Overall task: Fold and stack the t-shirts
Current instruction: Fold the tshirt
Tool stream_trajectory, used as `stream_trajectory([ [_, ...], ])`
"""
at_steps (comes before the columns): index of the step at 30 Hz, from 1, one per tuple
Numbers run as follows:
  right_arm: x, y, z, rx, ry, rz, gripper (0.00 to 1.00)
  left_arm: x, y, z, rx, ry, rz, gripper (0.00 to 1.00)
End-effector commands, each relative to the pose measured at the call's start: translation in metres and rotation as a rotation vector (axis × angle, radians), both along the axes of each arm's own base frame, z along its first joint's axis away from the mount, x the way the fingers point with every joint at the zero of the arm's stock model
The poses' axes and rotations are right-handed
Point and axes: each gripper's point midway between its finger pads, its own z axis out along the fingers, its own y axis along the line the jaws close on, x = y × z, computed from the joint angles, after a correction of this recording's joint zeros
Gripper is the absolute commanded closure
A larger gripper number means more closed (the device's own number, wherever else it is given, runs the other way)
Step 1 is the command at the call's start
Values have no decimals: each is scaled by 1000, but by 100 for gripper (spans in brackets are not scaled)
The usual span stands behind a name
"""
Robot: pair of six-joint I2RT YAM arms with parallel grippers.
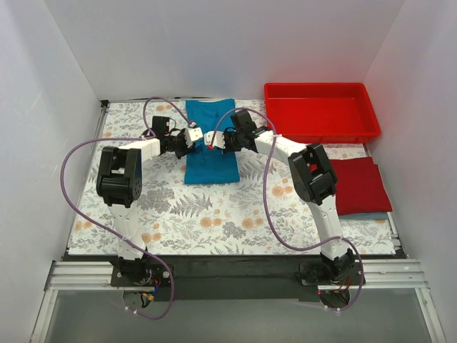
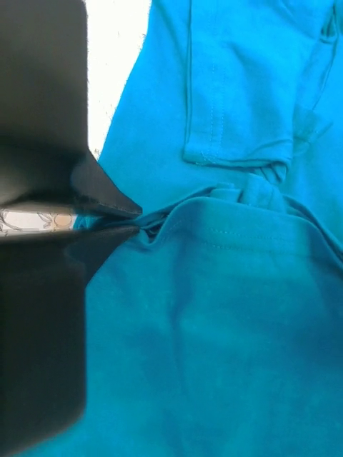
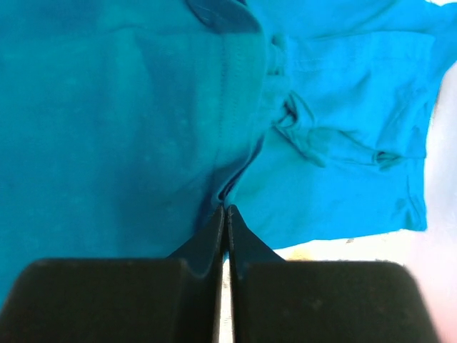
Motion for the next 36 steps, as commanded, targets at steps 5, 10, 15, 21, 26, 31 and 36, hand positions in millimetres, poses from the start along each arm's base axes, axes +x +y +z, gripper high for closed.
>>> stream_trajectory([
  [5, 33, 1, 55, 41, -149, -69, 43, 37, 11, 52, -47, -70, 122, 59],
  [10, 12, -12, 108, 79, -168, -80, 39, 23, 32, 107, -136, -36, 166, 49],
  [15, -42, -29, 107, 64, 16, -54, 45, -49, 24, 100, -163, 26, 65, 47],
  [21, -113, -34, 67, -8, 228, 2, 56, -109, 10, 66, -115, 68, -12, 46],
  [26, -147, -34, 28, -75, 295, 23, 58, -125, 6, 39, -42, 70, -52, 46],
  [31, -144, -33, 3, -89, 278, -5, 56, -122, 0, 21, 0, 36, -72, 46],
  [36, -140, -35, -18, -121, 280, -10, 55, -121, -1, 3, 34, 56, -84, 46],
])
